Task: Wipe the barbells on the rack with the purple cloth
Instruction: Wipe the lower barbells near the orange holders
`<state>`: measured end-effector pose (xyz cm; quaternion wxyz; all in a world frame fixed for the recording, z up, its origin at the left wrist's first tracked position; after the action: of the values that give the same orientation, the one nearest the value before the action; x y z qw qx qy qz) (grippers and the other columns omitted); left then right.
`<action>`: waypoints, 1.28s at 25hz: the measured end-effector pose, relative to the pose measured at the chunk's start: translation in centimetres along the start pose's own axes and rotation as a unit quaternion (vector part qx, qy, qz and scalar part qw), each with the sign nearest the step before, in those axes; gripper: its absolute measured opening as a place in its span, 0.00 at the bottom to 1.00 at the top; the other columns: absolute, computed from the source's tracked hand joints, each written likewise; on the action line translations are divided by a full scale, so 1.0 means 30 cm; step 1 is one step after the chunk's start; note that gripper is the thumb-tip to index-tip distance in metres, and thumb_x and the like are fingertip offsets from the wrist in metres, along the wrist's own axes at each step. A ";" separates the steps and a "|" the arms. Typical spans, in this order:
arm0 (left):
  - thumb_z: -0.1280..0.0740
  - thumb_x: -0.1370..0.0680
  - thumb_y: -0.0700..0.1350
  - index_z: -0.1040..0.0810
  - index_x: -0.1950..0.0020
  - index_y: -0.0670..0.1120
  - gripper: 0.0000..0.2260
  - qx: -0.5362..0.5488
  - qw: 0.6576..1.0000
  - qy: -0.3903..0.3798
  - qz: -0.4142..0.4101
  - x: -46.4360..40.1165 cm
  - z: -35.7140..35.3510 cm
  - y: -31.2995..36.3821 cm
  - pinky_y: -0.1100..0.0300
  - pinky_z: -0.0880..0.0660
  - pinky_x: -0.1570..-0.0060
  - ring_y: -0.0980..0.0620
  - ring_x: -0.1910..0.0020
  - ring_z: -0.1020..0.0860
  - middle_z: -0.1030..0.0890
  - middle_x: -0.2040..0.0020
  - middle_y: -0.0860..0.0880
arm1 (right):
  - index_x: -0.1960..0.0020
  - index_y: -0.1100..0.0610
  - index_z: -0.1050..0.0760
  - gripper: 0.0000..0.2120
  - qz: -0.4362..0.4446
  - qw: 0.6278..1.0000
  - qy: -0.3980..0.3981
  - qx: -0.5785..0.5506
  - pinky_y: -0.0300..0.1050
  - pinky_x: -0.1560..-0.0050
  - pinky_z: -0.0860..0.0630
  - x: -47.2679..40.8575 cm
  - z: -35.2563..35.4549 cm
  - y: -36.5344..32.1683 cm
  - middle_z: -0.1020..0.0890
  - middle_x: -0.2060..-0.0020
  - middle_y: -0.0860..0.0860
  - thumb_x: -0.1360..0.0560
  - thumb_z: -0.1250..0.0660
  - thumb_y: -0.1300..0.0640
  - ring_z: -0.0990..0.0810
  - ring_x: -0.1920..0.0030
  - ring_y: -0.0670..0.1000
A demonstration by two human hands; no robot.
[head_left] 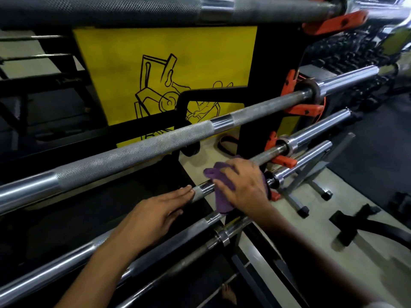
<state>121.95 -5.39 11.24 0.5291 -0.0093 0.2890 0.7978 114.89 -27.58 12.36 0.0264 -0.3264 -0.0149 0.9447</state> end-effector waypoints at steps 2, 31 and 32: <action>0.27 0.23 0.42 0.30 0.25 0.58 0.29 0.003 1.000 -0.002 -0.002 -0.002 0.002 -0.004 0.69 0.33 0.32 0.66 0.29 0.33 0.32 0.26 0.64 | 0.45 0.55 0.20 0.19 -0.046 0.998 0.011 0.047 0.56 0.44 0.27 -0.022 0.003 0.216 0.20 0.46 0.56 0.21 0.37 0.41 0.21 0.47 0.58; 0.31 0.21 0.54 0.28 0.54 0.53 0.08 0.222 0.973 -0.017 0.067 -0.199 -0.170 0.334 0.57 0.27 0.55 0.58 0.56 0.25 0.25 0.57 0.56 | 0.44 0.58 0.30 0.06 -0.440 0.687 -0.068 -0.574 0.37 0.60 0.26 0.293 0.165 0.077 0.23 0.55 0.54 0.19 0.42 0.63 0.25 0.59 0.47; 0.32 0.20 0.54 0.30 0.55 0.52 0.10 0.214 0.974 -0.014 0.071 -0.201 -0.165 0.333 0.56 0.28 0.58 0.58 0.58 0.26 0.25 0.59 0.56 | 0.43 0.59 0.30 0.07 -0.440 0.701 -0.054 -0.559 0.37 0.62 0.25 0.311 0.193 0.093 0.23 0.55 0.54 0.18 0.43 0.66 0.24 0.60 0.47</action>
<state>114.69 -15.52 13.55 0.4646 0.1362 0.4458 0.7529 103.89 -29.87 11.04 0.2506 -0.1861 -0.6836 0.6597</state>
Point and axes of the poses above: each hand's wrist, its own x-axis away from the middle knuckle, its own z-axis out of the back of the hand, y = z × x, the point moved 6 cm from there along -x, towards the middle knuckle
